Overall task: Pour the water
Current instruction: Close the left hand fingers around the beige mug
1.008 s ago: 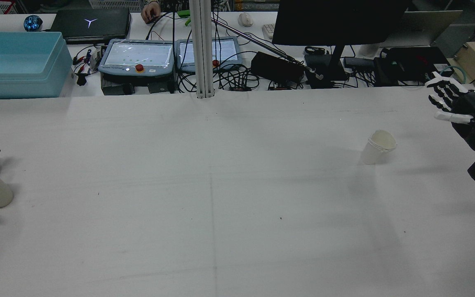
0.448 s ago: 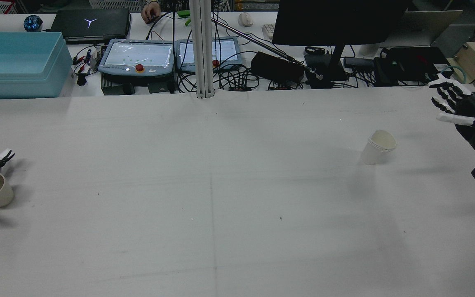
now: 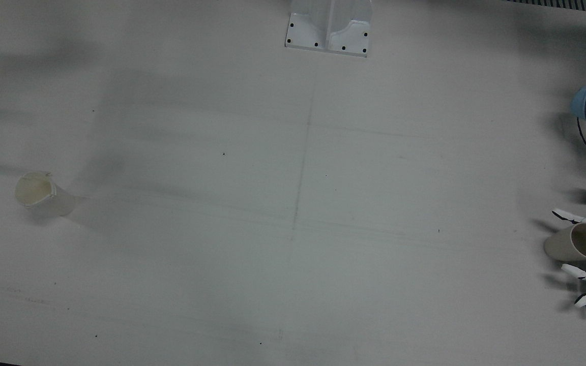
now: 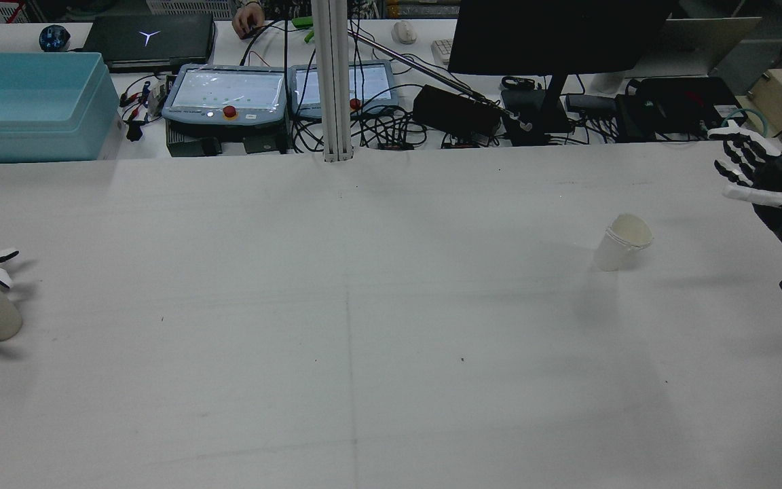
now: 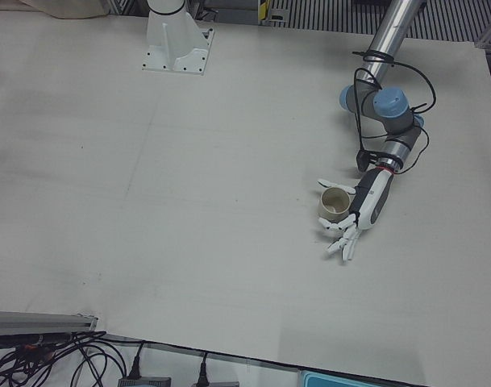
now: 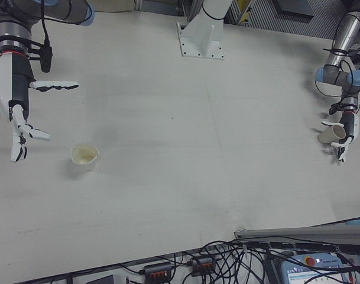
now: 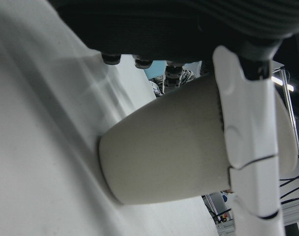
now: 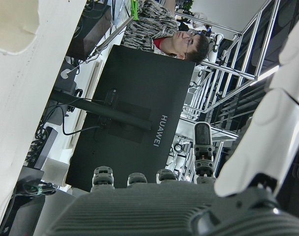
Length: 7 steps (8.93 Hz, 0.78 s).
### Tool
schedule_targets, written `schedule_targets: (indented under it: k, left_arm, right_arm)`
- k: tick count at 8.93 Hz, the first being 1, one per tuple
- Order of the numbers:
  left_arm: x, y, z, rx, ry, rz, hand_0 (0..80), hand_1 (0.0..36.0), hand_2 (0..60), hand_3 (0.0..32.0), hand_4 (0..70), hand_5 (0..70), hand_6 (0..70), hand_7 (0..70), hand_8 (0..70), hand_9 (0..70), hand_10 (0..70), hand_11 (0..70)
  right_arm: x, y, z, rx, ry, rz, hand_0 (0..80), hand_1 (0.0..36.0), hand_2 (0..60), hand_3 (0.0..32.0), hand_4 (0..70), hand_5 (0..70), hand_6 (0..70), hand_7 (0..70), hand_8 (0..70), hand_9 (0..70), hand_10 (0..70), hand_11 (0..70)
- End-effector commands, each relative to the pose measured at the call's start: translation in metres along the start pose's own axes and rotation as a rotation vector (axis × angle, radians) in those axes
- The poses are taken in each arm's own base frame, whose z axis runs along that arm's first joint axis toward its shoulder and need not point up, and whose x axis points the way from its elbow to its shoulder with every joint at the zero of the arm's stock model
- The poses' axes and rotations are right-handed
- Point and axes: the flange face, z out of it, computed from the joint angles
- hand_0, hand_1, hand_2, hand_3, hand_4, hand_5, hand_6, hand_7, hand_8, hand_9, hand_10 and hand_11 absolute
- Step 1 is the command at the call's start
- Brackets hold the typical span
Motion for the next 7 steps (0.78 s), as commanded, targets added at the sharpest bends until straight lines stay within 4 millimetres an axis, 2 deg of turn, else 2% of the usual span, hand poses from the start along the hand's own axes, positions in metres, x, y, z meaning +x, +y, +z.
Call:
schedule_targets:
  k: [1,2,3,4,5,6,7]
  left_arm:
    - [0.002,0.002,0.0,0.017,0.001,-0.012,80.0,35.8,49.0,0.0,51.8,70.0,9.0,18.9,0.8,2.3,4.3,9.1]
    - [0.005,0.01,0.004,0.013,0.002,-0.012,78.4,36.0,60.0,0.0,54.5,70.0,9.1,19.1,0.8,2.4,4.2,9.0]
    - [0.007,0.016,0.007,0.009,0.004,-0.015,74.7,36.0,60.0,0.0,59.6,70.0,9.5,19.5,0.9,2.5,4.3,9.3]
    - [0.011,0.026,0.011,0.006,0.006,-0.021,72.4,36.0,60.0,0.0,63.5,70.0,10.0,19.9,1.0,2.5,4.6,9.7]
    - [0.013,0.028,0.011,0.032,-0.007,-0.063,71.2,36.0,60.0,0.0,65.1,70.0,10.1,20.1,1.0,2.6,4.7,9.8]
    - [0.022,0.046,0.013,0.057,-0.019,-0.118,68.5,36.0,60.0,0.0,65.7,70.0,10.3,20.2,1.0,2.6,4.3,9.3]
    - [0.04,0.075,0.019,0.044,-0.008,-0.144,68.5,36.0,60.0,0.0,66.8,70.0,10.2,20.3,1.0,2.6,4.2,9.2]
  right_arm:
    - [-0.002,0.0,0.0,0.001,-0.004,0.005,46.0,11.0,4.7,0.0,0.0,32.1,1.2,2.7,0.0,0.0,3.2,6.0]
    - [-0.002,0.0,0.0,0.001,-0.005,0.006,46.1,11.1,5.0,0.0,0.0,32.5,1.3,3.0,0.0,0.0,3.2,6.1]
    - [-0.002,0.0,0.0,0.001,-0.005,0.006,46.0,11.1,4.9,0.0,0.0,33.6,1.4,3.2,0.0,0.0,3.2,6.0]
    - [-0.003,-0.001,-0.001,0.003,-0.006,0.007,45.9,11.1,5.2,0.0,0.0,31.6,1.1,2.6,0.0,0.0,3.2,6.0]
    - [-0.006,-0.001,0.0,0.003,-0.011,0.013,46.0,11.1,4.9,0.0,0.0,30.8,1.0,2.3,0.0,0.0,3.1,5.8]
    - [-0.016,-0.002,0.0,0.004,-0.031,0.019,45.9,11.1,4.8,0.0,0.0,31.6,0.8,2.3,0.0,0.0,3.1,5.9]
    - [-0.031,-0.009,-0.005,0.004,-0.054,0.028,46.0,11.0,4.8,0.0,0.0,30.6,0.7,2.1,0.0,0.0,3.0,5.7]
